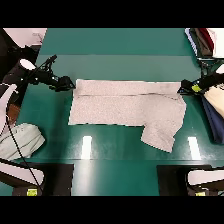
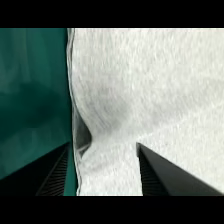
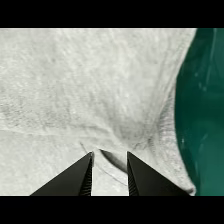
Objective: Fold the shirts.
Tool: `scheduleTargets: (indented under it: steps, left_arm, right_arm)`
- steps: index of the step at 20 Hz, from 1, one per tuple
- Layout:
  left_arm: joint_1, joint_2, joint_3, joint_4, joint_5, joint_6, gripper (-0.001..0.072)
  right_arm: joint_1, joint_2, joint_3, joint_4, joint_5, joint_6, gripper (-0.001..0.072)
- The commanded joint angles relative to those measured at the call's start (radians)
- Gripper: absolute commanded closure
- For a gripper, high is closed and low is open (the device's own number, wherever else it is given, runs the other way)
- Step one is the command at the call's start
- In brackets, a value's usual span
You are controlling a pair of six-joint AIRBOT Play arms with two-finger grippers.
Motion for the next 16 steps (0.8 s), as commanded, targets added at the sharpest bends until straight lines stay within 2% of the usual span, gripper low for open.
scheduleTargets:
  steps: [1,3,5,7,11,16]
  left_arm:
    - [0.017,0.004,0.011,0.028,-0.112,-0.038,0.0212]
    - [0.050,0.031,0.011,0.084,-0.215,-0.041,0.0212]
    - [0.079,0.094,-0.051,0.165,-0.267,-0.033,0.0212]
    - [0.097,0.186,-0.200,0.159,-0.232,-0.030,0.0212]
    - [0.101,0.320,-0.491,0.082,-0.151,0.034,0.0212]
    - [0.101,0.328,-0.628,-0.032,-0.044,0.068,0.0212]
  right_arm:
    - [-0.006,0.006,0.034,0.052,0.104,0.001,0.0452]
    - [-0.022,0.044,0.037,0.054,0.198,-0.034,0.0452]
    - [-0.033,0.117,-0.010,0.055,0.232,-0.042,0.0452]
    - [-0.058,0.220,-0.097,0.060,0.236,-0.046,0.0452]
    - [-0.089,0.386,-0.243,0.064,0.185,-0.060,0.0453]
    - [-0.092,0.514,-0.333,0.063,0.154,-0.060,0.0453]
